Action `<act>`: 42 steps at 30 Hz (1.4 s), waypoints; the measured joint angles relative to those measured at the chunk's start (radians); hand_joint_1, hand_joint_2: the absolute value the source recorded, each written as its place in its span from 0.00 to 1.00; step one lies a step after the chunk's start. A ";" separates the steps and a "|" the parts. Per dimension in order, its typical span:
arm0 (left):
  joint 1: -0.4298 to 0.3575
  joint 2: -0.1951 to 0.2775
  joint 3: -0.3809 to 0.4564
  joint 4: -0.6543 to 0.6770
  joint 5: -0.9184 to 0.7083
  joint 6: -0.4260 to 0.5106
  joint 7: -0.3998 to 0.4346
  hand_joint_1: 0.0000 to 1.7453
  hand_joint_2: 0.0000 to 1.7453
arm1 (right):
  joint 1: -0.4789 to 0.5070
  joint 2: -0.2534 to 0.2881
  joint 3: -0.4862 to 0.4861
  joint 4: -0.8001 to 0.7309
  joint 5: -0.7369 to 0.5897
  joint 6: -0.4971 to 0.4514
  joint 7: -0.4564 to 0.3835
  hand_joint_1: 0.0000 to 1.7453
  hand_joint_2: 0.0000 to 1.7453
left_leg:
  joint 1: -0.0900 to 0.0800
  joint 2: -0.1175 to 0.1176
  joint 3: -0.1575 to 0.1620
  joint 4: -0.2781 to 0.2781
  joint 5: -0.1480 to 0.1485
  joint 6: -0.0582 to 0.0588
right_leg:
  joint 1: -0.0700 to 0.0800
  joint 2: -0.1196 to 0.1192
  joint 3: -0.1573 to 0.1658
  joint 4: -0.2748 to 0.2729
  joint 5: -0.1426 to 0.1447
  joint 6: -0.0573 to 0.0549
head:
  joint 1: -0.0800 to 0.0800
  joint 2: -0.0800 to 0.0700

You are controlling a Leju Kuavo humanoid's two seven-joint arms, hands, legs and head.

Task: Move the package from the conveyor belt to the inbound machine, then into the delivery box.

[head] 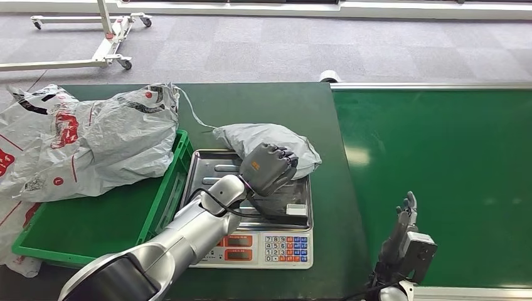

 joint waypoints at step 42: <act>-0.011 0.134 -0.047 0.044 -0.122 -0.034 0.174 1.00 1.00 | 0.035 0.045 -0.002 -0.078 0.050 0.046 0.018 0.00 0.00 | 0.000 0.000 0.000 0.000 0.000 0.000 | 0.000 0.000 0.000 0.000 0.000 0.000 | 0.000 0.000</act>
